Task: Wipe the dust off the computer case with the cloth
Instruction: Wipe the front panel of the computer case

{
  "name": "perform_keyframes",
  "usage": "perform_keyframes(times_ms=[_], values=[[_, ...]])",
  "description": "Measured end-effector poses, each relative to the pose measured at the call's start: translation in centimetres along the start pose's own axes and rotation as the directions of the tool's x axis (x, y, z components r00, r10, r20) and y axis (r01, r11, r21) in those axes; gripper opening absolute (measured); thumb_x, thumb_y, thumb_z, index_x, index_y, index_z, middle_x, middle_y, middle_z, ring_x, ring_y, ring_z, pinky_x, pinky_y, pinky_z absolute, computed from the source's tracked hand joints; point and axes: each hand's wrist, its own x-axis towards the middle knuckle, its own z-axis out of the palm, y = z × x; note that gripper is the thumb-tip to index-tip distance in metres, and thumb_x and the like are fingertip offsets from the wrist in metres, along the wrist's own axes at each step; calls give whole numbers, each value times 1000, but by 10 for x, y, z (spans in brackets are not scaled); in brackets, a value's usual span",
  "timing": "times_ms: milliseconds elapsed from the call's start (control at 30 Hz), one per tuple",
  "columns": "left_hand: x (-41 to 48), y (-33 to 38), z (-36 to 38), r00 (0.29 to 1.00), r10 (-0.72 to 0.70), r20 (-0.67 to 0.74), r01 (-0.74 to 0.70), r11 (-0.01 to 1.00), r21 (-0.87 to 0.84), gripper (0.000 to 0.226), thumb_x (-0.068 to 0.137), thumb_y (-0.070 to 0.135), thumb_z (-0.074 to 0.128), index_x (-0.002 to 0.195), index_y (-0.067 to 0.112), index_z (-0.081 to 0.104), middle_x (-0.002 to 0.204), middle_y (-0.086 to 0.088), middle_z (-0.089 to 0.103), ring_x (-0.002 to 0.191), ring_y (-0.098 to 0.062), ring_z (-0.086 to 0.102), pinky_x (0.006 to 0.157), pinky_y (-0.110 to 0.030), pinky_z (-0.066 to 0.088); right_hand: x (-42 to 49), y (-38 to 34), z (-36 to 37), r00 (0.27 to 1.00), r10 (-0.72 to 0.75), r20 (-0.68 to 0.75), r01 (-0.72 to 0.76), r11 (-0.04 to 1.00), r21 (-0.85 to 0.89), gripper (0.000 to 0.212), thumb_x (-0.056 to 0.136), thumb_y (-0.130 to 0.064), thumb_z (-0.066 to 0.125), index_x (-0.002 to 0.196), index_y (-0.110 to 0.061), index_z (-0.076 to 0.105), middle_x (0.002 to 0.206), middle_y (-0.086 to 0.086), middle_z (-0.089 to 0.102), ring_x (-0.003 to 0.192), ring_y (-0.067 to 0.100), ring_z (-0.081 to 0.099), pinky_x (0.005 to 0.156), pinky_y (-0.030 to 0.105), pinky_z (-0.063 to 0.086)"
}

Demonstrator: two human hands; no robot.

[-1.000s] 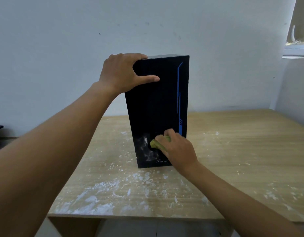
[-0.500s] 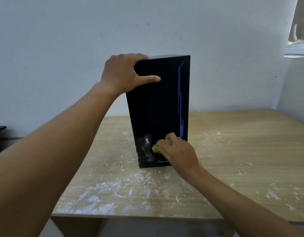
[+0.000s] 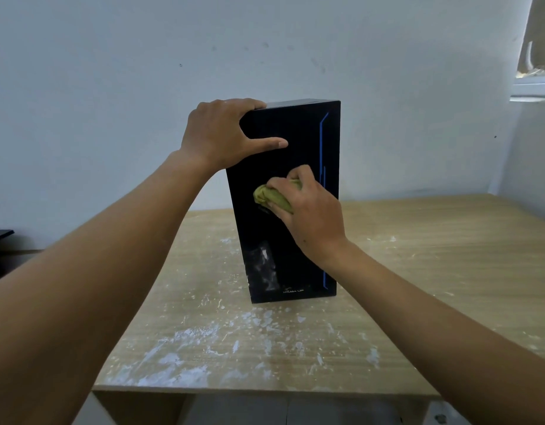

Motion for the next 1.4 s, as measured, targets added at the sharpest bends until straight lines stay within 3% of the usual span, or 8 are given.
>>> perform_keyframes(times_ms=[467,900,1200,1400], values=[[0,0,-1,1000,9,9,-9,1000,-10,82,67,83,59,130,30,60,124,9,67,114,-19,61,98,-38,41,-81,11,32,986,-74,148,91,990,-109,25,77,-25,80,97,-20,66,90,4,55,56,16,50,43,28,45],[0,0,-1,1000,8,5,-8,1000,-28,82,66,83,60,128,29,62,121,10,68,112,-17,62,98,-35,41,-130,14,51,954,-54,293,89,990,-107,40,69,-16,84,103,-22,63,95,4,53,58,16,49,46,28,44],[1,0,-1,1000,4,13,-4,1000,1,85,65,84,57,131,29,60,125,9,66,115,-18,61,97,-35,42,-72,10,30,992,-35,124,48,993,-104,20,86,-34,71,99,-19,65,91,4,54,57,16,51,45,29,46],[1,-1,0,1000,1,10,-1,1000,8,84,66,84,59,130,30,60,127,9,66,117,-19,60,98,-36,42,-4,-4,6,999,-3,-36,3,1000,-3,32,90,-43,52,102,-18,67,95,6,55,61,17,53,49,26,45]])
